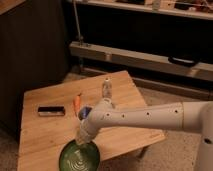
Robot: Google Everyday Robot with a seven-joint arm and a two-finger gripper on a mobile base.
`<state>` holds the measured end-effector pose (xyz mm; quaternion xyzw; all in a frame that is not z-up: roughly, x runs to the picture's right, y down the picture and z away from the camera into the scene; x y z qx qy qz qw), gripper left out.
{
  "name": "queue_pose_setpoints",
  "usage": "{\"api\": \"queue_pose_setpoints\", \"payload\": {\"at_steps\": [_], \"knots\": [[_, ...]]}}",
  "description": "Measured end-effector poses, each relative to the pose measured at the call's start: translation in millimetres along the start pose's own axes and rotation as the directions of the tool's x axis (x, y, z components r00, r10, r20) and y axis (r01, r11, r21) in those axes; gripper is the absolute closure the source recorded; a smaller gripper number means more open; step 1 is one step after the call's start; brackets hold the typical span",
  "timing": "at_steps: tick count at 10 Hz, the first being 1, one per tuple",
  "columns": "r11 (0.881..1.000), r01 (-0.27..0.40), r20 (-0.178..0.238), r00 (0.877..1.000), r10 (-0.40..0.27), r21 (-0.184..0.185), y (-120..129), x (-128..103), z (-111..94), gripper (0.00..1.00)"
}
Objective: Push the ceramic bowl across the table
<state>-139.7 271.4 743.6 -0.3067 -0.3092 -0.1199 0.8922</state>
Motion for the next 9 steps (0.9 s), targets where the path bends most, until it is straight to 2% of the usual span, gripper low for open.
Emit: {"api": "queue_pose_setpoints", "payload": {"at_steps": [2, 6, 9], "knots": [[1.000, 0.006, 0.002, 1.000, -0.006, -0.009, 3, 4, 13, 1.00], [0.998, 0.029, 0.017, 0.999, -0.028, -0.047, -3, -16, 9, 1.00], [0.995, 0.026, -0.020, 0.999, -0.028, -0.093, -9, -11, 31, 1.00]]}}
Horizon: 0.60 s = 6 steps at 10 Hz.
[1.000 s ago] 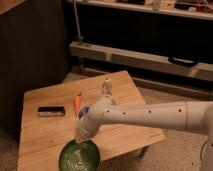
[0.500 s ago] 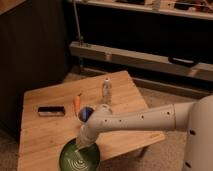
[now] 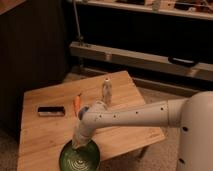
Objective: Push the ceramic bowl across the table
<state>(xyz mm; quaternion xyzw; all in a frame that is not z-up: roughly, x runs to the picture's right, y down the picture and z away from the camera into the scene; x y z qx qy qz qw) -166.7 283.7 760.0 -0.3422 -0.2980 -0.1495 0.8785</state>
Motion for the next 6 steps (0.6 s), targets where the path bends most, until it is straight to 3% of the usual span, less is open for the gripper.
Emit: {"api": "queue_pose_setpoints", "payload": {"at_steps": [3, 6], "knots": [[1.000, 0.003, 0.000, 1.000, -0.003, -0.005, -10, -2, 7, 1.00], [0.998, 0.052, 0.045, 0.998, -0.053, 0.020, -24, -32, -4, 1.00]]}}
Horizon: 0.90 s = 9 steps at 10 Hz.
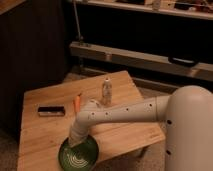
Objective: Push the ceramic bowl across the table
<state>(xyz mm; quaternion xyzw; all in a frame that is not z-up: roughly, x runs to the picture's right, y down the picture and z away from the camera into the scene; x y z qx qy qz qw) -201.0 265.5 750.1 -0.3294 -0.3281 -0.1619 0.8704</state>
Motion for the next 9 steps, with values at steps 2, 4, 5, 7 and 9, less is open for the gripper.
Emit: {"api": "queue_pose_setpoints", "payload": {"at_steps": [2, 4, 5, 7, 9], "knots": [[1.000, 0.020, -0.001, 1.000, -0.020, -0.008, -5, -11, 5, 1.00], [1.000, 0.011, -0.010, 1.000, -0.012, -0.019, -4, -7, 20, 1.00], [1.000, 0.008, -0.009, 1.000, -0.008, -0.019, -4, -5, 21, 1.00], [1.000, 0.012, 0.000, 1.000, -0.012, 0.001, -11, -8, 18, 1.00], [0.999, 0.015, 0.013, 1.000, -0.016, 0.035, -18, -15, 13, 1.00]]}}
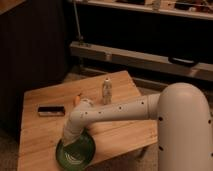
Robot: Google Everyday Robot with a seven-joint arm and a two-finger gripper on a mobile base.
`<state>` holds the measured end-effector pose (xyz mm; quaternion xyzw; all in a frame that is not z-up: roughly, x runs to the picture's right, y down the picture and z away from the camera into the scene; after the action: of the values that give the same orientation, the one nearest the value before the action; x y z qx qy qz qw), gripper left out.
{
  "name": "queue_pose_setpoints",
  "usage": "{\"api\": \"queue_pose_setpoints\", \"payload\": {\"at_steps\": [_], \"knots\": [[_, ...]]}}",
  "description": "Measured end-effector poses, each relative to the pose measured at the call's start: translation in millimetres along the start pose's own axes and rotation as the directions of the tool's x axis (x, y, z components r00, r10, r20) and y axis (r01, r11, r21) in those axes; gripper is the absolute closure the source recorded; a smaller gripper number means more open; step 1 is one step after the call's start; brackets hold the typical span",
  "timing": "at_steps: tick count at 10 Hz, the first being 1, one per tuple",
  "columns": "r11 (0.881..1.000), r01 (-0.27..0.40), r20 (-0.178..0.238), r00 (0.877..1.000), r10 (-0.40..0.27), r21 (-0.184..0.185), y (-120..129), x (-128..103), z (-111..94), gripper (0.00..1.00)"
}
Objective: Push the ceramic bowl across the table
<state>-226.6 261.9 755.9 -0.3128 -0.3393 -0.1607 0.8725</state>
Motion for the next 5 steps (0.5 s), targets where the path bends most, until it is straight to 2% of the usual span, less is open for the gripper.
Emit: {"api": "queue_pose_setpoints", "payload": {"at_steps": [2, 5], "knots": [[1.000, -0.018, 0.002, 1.000, 0.018, 0.009, -13, 1, 1, 1.00], [0.997, -0.070, 0.003, 0.998, 0.070, 0.010, -31, 32, 6, 1.00]]}}
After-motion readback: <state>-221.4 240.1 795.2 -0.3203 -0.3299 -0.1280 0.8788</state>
